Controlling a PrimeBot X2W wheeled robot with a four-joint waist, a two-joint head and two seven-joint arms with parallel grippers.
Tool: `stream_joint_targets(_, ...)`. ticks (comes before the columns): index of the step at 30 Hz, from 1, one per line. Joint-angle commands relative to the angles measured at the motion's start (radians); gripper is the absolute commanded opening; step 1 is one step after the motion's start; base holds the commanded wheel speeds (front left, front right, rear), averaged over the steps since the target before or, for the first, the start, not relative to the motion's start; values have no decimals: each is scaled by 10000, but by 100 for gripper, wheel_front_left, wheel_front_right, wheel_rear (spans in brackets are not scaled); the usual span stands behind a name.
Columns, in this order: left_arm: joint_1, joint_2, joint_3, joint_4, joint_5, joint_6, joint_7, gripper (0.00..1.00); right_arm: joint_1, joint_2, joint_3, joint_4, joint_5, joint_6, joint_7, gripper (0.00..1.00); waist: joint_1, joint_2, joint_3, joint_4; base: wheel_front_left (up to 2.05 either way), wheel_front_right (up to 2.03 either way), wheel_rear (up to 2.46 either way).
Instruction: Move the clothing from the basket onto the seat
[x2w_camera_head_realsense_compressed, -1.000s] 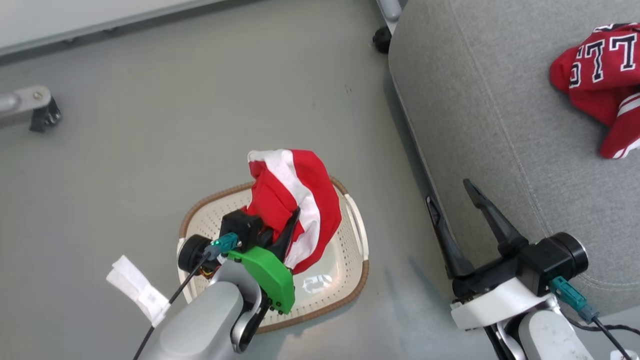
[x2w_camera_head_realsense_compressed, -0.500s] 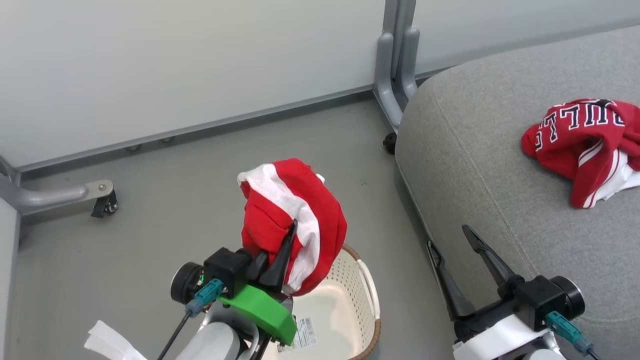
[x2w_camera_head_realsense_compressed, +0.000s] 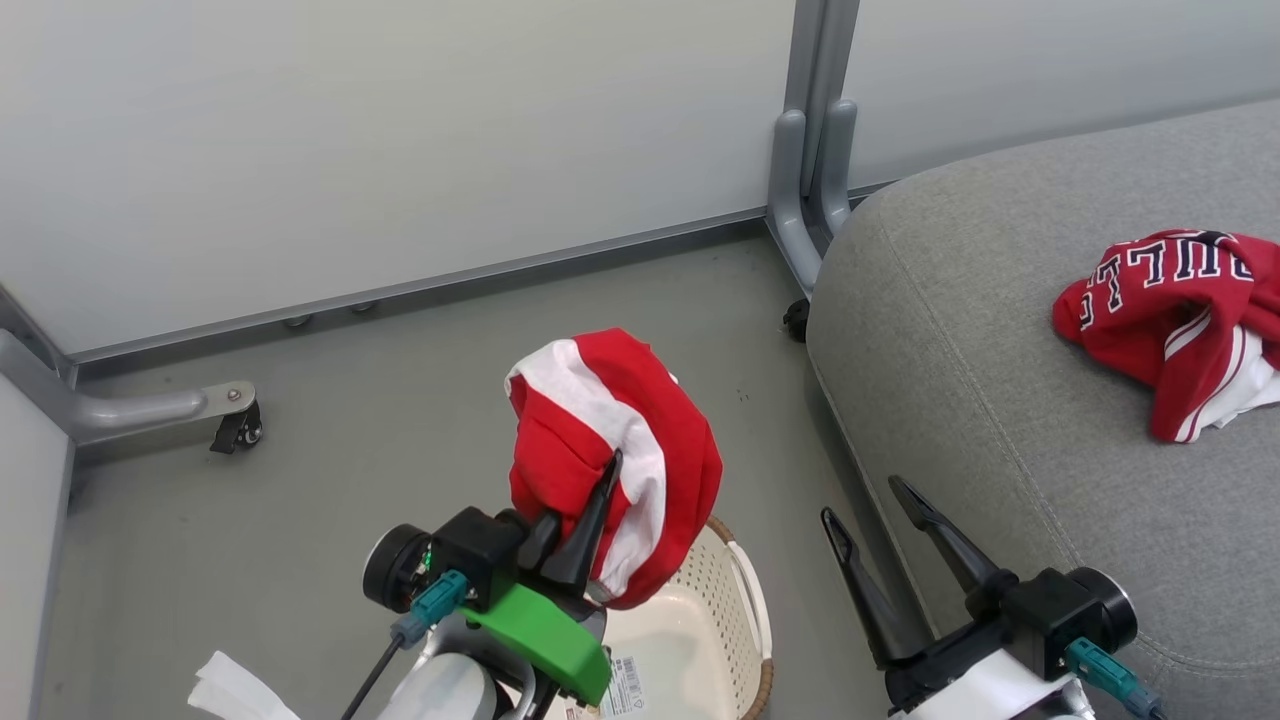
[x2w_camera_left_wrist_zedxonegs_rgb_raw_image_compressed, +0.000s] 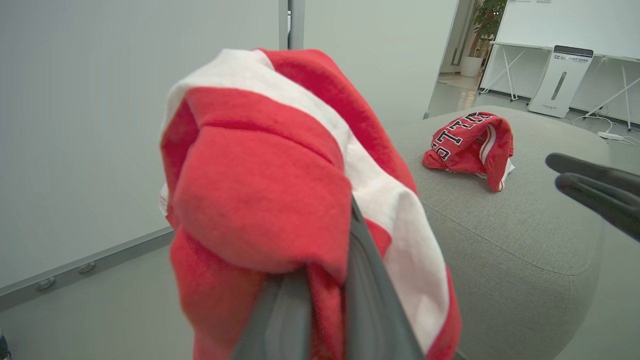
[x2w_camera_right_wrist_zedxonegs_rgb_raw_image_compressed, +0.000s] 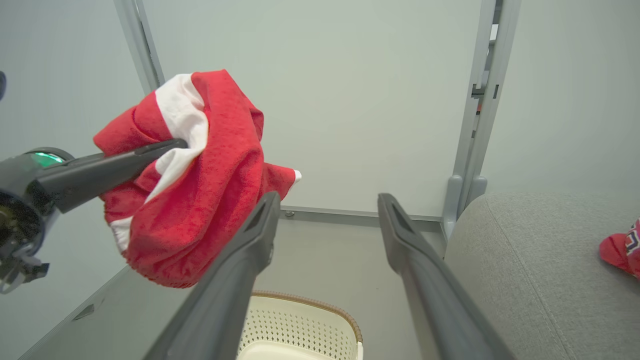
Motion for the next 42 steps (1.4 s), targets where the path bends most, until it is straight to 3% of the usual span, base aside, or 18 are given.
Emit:
stream_joint_targets(1, -79, -22, -2, -83, 157, -71, -3, 0, -7, -94, 110, 0, 108, -14, -23, 100, 1, 78, 7, 6, 0, 0, 0)
stream_joint_targets(11, -483, -76, -524, -676, 437, -277, -3, 0, -354, -243, 668, 146, 458, -14, -23, 100, 1, 78, 51, 55, 0, 0, 0)
stream_joint_targets(26, -1253, 120, -2619, -1649, -106, -349, 176, 0, -691, -513, 1647, 278, 1234, -14, -23, 100, 1, 78, 233, 65, 0, 0, 0)
stream_joint_targets(27, -1296, 149, -2690, -1679, -127, -349, 183, 0, -745, -557, 1740, 204, 1249, -13, -23, 76, 1, 78, 256, 63, 0, 0, 0)
stream_joint_targets(29, -1356, 186, -2805, -1707, -190, -350, 192, 0, -785, -611, 1798, 37, 1243, -14, -23, 1, 1, 78, 302, 48, 0, 0, 0)
stream_joint_targets(42, -1532, 319, -2856, -1455, -329, -322, 68, 0, -766, -833, 1989, -174, 1408, -14, -23, 0, 1, 78, 360, -19, 0, 0, 0)
